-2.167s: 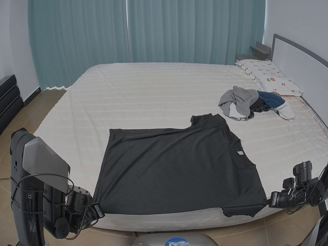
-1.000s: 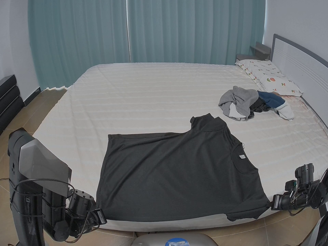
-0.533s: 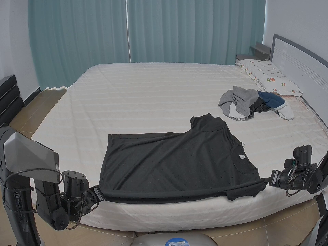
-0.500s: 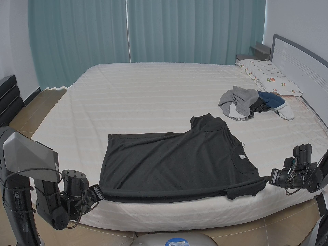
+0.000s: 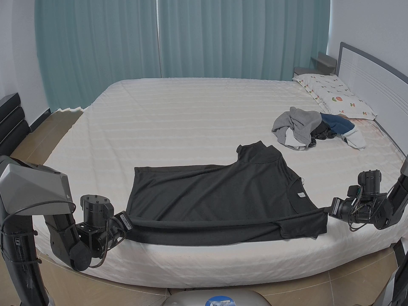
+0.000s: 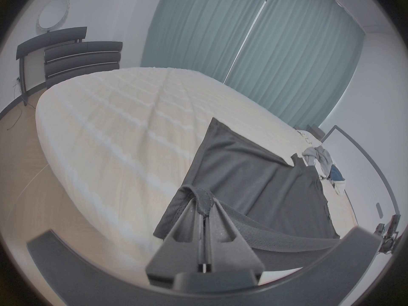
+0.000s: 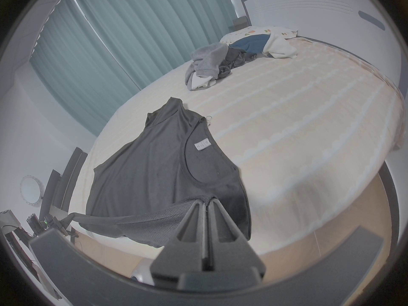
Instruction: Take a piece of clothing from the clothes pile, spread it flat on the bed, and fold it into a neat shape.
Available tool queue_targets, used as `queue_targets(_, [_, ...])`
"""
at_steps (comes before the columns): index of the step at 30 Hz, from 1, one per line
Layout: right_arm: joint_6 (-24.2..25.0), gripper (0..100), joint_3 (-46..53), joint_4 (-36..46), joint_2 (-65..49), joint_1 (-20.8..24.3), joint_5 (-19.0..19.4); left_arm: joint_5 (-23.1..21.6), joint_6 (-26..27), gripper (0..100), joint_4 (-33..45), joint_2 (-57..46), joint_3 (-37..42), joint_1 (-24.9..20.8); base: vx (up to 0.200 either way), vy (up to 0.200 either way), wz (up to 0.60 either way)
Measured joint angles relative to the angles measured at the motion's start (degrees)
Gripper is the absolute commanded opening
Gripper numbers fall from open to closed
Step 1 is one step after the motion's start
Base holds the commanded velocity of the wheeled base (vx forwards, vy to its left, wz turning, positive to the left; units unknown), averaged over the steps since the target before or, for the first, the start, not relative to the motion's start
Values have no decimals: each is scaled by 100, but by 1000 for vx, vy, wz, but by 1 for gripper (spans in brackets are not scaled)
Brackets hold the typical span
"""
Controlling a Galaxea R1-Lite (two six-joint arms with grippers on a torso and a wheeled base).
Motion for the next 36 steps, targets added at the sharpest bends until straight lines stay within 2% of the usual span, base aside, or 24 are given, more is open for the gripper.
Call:
queue_targets(9, [160,0,11,-664,113,134,9,5,22,0,325,-396,-111,80,0,0,0])
queue_targets(25, [165,0,623,-829,-400,182,95,-24,23,0,461,-733,267,83,0,0,0])
queue_targets(36, [176,0,16,-783,-5,207,43,-57,17,0,518,-407,-361,72,0,0,0])
